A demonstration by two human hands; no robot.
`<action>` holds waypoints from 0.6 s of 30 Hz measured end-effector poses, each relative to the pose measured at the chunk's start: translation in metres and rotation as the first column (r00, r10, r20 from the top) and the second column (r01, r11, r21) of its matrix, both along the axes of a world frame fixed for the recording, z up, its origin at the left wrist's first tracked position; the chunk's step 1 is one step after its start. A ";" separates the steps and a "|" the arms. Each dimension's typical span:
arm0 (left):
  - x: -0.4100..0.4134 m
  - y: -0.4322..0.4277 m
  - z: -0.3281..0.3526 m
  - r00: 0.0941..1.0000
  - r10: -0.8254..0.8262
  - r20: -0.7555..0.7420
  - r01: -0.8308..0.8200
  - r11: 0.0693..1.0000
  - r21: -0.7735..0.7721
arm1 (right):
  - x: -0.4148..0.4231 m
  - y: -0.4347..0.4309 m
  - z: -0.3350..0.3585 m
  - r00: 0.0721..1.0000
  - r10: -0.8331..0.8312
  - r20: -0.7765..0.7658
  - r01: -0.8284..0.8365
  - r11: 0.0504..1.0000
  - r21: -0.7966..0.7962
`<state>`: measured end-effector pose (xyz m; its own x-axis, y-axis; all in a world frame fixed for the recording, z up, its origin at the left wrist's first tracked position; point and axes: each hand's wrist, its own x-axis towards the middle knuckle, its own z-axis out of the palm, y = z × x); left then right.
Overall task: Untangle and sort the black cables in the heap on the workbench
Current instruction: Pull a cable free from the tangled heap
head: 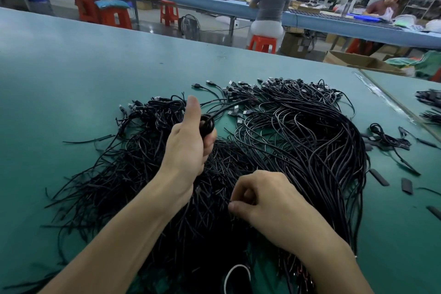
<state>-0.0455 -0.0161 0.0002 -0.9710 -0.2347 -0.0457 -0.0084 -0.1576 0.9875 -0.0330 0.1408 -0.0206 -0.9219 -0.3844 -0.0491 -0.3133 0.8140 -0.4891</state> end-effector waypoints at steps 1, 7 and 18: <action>0.001 0.001 0.000 1.000 -0.011 -0.008 0.011 1.000 -0.005 | 0.000 0.001 0.001 1.000 -0.005 -0.007 0.004 1.000 -0.013; 0.005 0.003 0.005 0.997 -0.060 -0.045 0.058 0.997 -0.056 | -0.004 0.008 0.004 0.999 -0.052 0.015 0.054 0.992 -0.117; 0.015 0.012 0.007 0.935 -0.253 -0.248 0.241 0.967 -0.076 | -0.003 0.005 0.024 0.974 -0.213 -0.078 0.055 0.557 -0.829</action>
<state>-0.0307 -0.0036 0.0072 -0.9766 0.0178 0.2144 0.2099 -0.1398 0.9677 -0.0360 0.1454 0.0039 -0.9300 -0.0572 0.3631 -0.3675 0.1270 -0.9213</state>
